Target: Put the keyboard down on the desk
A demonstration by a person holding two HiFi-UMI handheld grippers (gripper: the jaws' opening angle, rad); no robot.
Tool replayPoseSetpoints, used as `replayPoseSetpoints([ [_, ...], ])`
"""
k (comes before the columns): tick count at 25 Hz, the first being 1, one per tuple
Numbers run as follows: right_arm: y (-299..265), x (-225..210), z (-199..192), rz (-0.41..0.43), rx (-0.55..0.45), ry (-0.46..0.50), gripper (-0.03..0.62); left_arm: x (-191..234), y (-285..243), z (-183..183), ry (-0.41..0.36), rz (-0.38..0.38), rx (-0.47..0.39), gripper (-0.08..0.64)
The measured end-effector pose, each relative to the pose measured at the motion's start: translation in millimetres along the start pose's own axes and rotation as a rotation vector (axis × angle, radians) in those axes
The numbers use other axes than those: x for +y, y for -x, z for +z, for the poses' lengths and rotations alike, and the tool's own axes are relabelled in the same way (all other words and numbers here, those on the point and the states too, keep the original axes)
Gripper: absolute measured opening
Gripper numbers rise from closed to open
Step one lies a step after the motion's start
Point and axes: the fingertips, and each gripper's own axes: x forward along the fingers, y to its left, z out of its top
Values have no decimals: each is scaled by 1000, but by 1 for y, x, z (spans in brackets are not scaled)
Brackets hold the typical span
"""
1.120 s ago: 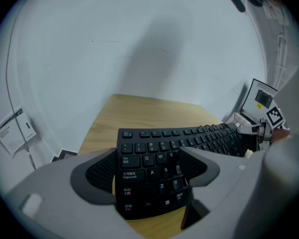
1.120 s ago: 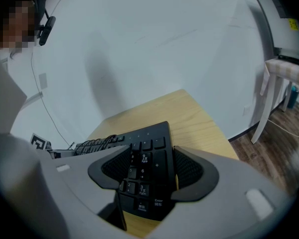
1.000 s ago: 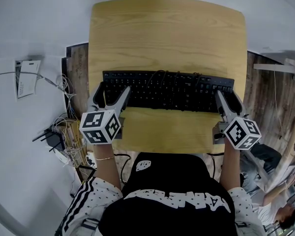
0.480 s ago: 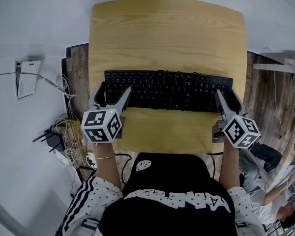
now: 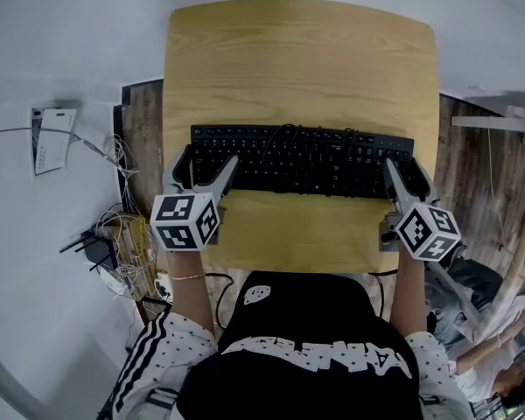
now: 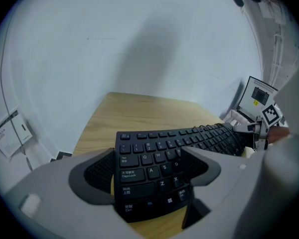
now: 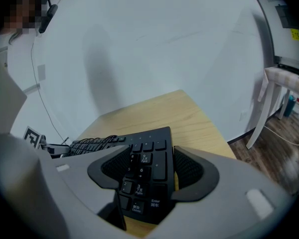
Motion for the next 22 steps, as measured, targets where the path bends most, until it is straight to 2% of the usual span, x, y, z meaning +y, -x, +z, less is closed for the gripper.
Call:
replayPoseSetpoints([
  [8, 1, 1, 1, -6, -10, 91, 291, 4, 6, 3, 59, 0, -36, 394],
  [11, 2, 3, 1, -15, -7, 127, 296, 3, 14, 11, 43, -1, -69, 364],
  [15, 11, -2, 8, -35, -38, 122, 300, -3, 24, 23, 2, 15, -108, 340],
  [22, 32, 17, 35, -1, -129, 140, 218, -30, 45, 51, -46, -34, -176, 217],
])
